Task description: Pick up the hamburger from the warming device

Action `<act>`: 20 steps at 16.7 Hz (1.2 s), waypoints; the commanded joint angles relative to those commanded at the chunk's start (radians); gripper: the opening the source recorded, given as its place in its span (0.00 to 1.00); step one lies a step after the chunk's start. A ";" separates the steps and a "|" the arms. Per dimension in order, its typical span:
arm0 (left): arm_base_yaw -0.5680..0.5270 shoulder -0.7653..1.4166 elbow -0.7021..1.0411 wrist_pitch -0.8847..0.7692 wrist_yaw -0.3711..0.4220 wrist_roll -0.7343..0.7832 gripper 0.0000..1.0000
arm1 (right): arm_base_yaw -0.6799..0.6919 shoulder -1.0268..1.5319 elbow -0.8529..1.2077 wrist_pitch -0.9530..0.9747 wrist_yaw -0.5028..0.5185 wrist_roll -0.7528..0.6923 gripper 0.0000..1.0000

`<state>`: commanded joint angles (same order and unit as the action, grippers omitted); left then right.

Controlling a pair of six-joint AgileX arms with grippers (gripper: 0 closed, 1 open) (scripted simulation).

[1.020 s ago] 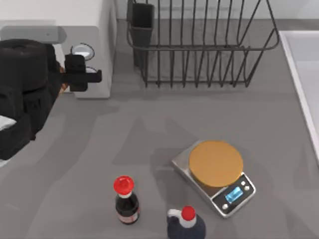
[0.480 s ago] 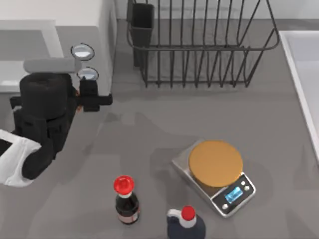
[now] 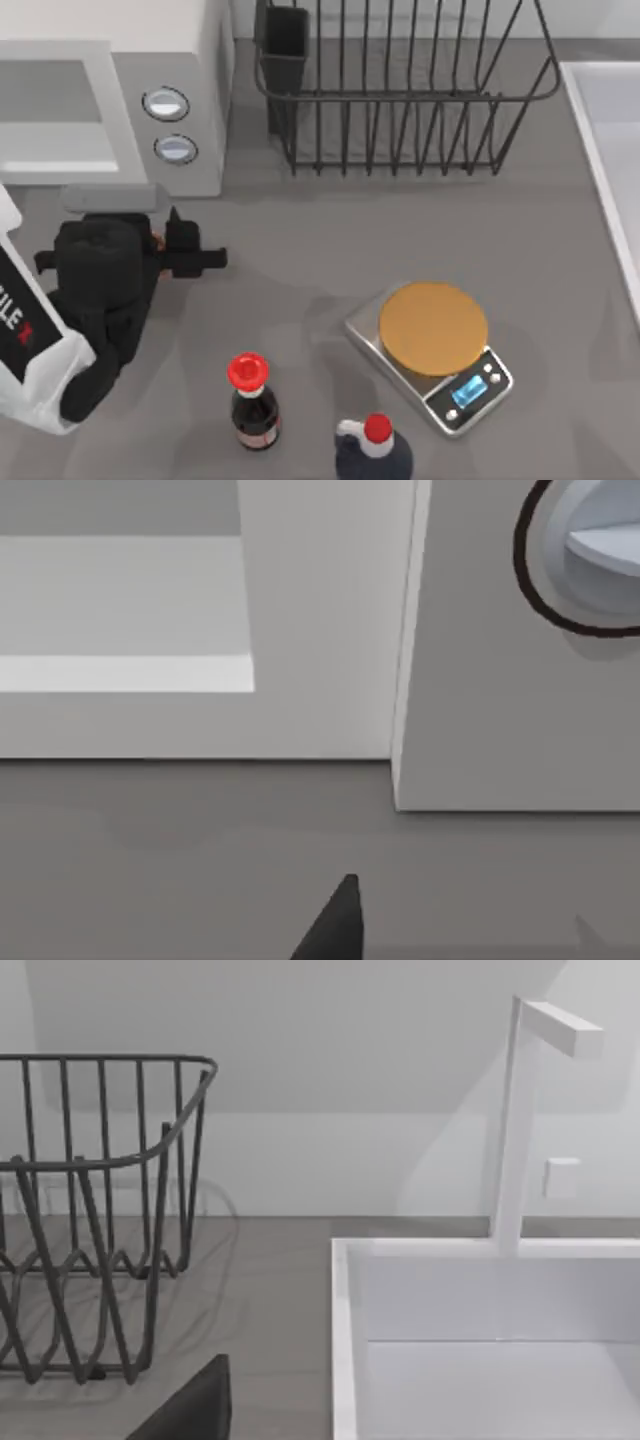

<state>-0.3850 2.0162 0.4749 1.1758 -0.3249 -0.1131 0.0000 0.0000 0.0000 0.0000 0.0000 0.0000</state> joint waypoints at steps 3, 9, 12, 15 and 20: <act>0.000 0.001 -0.001 0.002 0.000 0.000 0.00 | 0.000 0.000 0.000 0.000 0.000 0.000 1.00; 0.000 0.001 -0.001 0.002 0.000 0.000 0.38 | 0.000 0.000 0.000 0.000 0.000 0.000 1.00; 0.000 0.001 -0.001 0.002 0.000 0.000 0.60 | 0.000 0.000 0.000 0.000 0.000 0.000 1.00; 0.000 0.001 -0.001 0.002 0.000 0.000 0.83 | 0.000 0.000 0.000 0.000 0.000 0.000 1.00; 0.000 0.001 -0.001 0.002 0.000 0.000 1.00 | 0.000 0.000 0.000 0.000 0.000 0.000 1.00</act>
<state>-0.3850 2.0176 0.4742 1.1775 -0.3248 -0.1131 0.0000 0.0000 0.0000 0.0000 0.0000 0.0000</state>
